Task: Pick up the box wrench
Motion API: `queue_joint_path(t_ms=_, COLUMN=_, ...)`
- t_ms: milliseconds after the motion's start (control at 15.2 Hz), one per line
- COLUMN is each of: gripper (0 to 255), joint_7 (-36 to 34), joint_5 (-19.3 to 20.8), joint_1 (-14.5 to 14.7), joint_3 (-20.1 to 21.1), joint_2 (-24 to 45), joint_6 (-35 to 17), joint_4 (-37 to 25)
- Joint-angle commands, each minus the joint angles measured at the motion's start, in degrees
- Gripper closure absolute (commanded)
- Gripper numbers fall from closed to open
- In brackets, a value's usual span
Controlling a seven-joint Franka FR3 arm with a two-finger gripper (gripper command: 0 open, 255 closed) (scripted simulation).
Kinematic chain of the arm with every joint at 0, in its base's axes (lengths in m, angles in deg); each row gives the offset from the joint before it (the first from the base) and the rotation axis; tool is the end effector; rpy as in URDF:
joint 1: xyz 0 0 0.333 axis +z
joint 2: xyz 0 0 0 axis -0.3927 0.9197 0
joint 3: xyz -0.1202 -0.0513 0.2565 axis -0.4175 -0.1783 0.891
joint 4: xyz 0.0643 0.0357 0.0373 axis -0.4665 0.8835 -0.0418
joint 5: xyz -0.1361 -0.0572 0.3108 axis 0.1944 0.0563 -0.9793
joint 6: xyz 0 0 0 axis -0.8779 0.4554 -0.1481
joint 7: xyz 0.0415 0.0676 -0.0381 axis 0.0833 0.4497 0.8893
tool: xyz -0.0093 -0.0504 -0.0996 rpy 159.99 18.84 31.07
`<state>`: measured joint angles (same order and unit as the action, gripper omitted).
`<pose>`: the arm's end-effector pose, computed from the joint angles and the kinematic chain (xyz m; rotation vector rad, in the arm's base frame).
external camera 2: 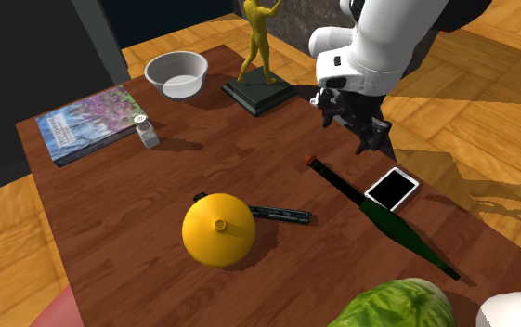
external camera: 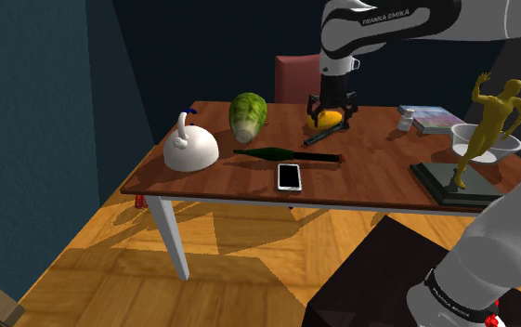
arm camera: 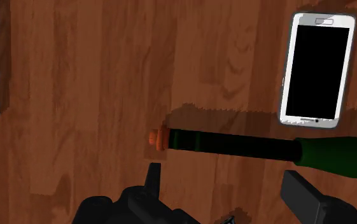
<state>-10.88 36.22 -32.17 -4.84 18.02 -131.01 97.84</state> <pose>0.4483 -0.0697 0.5052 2.8455 -1.1926 -0.1827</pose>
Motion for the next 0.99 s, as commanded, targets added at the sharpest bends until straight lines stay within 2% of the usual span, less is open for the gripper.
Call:
queue_joint_path(t_ms=0, gripper=0, joint_7=-3.9, joint_5=-0.4, joint_1=-1.0, joint_3=-0.6, joint_2=4.2, joint_6=-0.8, joint_4=-3.0)
queue_joint_path(t_ms=924, gripper=0, joint_7=-26.4, joint_5=-6.6, joint_1=-7.6, joint_3=-7.3, joint_2=31.8, joint_6=0.2, joint_4=-29.4)
